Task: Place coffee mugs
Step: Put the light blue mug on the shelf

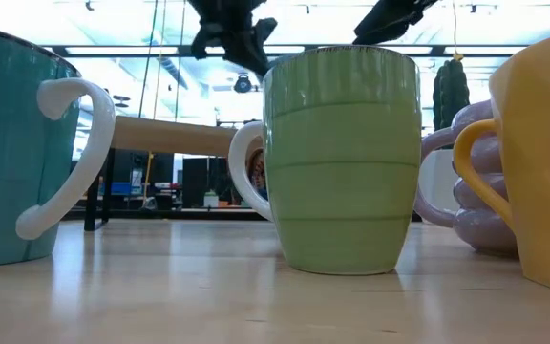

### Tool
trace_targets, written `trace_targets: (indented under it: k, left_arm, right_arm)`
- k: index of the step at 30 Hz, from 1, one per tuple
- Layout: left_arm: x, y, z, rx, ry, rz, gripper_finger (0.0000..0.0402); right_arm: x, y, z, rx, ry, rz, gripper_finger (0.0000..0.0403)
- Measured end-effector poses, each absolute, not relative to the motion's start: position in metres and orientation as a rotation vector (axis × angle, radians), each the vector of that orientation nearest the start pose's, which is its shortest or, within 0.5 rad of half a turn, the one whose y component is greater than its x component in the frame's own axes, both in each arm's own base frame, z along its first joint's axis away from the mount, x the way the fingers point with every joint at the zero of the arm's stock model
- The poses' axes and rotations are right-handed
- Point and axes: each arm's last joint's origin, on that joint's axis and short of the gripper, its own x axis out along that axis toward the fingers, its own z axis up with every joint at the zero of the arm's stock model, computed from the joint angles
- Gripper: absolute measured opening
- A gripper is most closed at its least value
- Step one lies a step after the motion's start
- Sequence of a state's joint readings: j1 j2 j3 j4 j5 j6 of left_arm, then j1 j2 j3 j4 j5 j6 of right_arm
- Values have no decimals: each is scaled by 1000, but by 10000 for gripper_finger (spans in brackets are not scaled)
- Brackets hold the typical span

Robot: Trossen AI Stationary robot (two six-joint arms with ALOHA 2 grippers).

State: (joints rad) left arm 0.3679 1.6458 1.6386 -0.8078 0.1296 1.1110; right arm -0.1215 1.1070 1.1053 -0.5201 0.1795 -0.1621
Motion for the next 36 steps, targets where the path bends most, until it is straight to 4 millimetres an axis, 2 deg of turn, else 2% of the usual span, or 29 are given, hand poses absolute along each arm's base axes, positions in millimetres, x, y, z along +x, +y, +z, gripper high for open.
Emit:
trace_targets:
  k: [5,8,13,19,25,30,36]
  left_arm:
    - [330,127,350,833,838,-248,24]
    - [329,126,350,871,836,-277,25]
    - [328,125,348,957,846,-327,25]
    - [328,126,349,999,838,-344,25]
    - [330,127,351,1023,816,-330,25]
    - [331,128,348,996,826,-329,25]
    - [332,129,345,983,844,-331,25]
  right_arm:
    - [239,-34,331,-188,460,-255,347]
    - [239,-38,321,-194,436,-225,347]
    - [240,-51,324,-126,336,-64,347]
    - [238,-67,324,-83,316,-5,347]
    - [255,-78,309,-78,351,-75,347]
    - [270,-76,297,-173,400,-191,342]
    - [280,-65,297,-213,376,-321,283]
